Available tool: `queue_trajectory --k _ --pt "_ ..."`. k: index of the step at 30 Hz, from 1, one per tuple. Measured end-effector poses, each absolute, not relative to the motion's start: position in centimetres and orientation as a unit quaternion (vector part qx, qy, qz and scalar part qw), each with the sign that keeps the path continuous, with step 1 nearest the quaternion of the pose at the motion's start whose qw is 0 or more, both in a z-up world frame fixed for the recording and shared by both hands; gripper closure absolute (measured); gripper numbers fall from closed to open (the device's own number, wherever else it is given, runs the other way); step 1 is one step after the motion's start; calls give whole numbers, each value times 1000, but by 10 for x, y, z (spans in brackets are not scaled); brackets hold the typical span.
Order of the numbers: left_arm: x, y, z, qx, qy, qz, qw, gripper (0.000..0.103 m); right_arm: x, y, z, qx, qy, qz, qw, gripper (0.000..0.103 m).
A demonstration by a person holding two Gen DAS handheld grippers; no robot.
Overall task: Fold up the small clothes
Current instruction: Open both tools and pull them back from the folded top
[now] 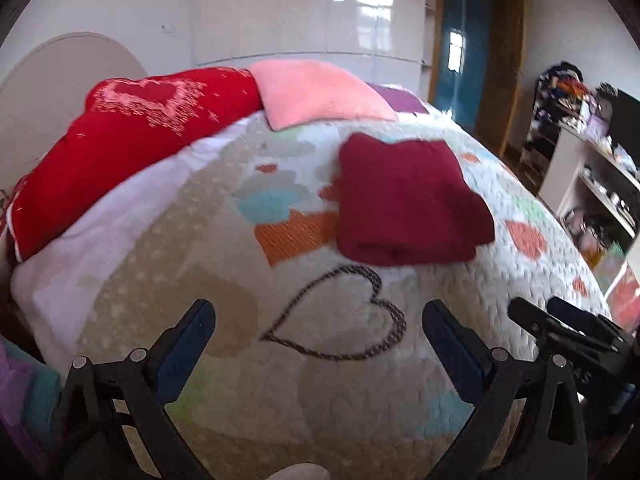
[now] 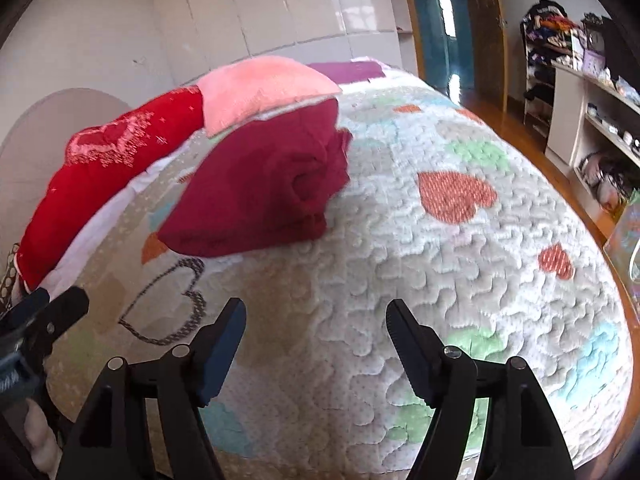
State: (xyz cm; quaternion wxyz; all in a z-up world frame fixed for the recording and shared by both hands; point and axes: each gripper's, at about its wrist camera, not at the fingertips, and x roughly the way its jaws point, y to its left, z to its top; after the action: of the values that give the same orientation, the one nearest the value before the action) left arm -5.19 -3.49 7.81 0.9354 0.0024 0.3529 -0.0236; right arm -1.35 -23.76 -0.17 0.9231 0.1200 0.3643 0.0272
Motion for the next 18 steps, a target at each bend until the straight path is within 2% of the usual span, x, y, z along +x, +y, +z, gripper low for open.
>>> queue_trajectory --k 11,18 --pt "-41 -37 52 -13 408 -37 912 0 -3 -238 -23 114 388 9 915 25" --pt "-42 -37 48 -14 416 -43 908 0 -3 -232 -26 103 393 10 914 24"
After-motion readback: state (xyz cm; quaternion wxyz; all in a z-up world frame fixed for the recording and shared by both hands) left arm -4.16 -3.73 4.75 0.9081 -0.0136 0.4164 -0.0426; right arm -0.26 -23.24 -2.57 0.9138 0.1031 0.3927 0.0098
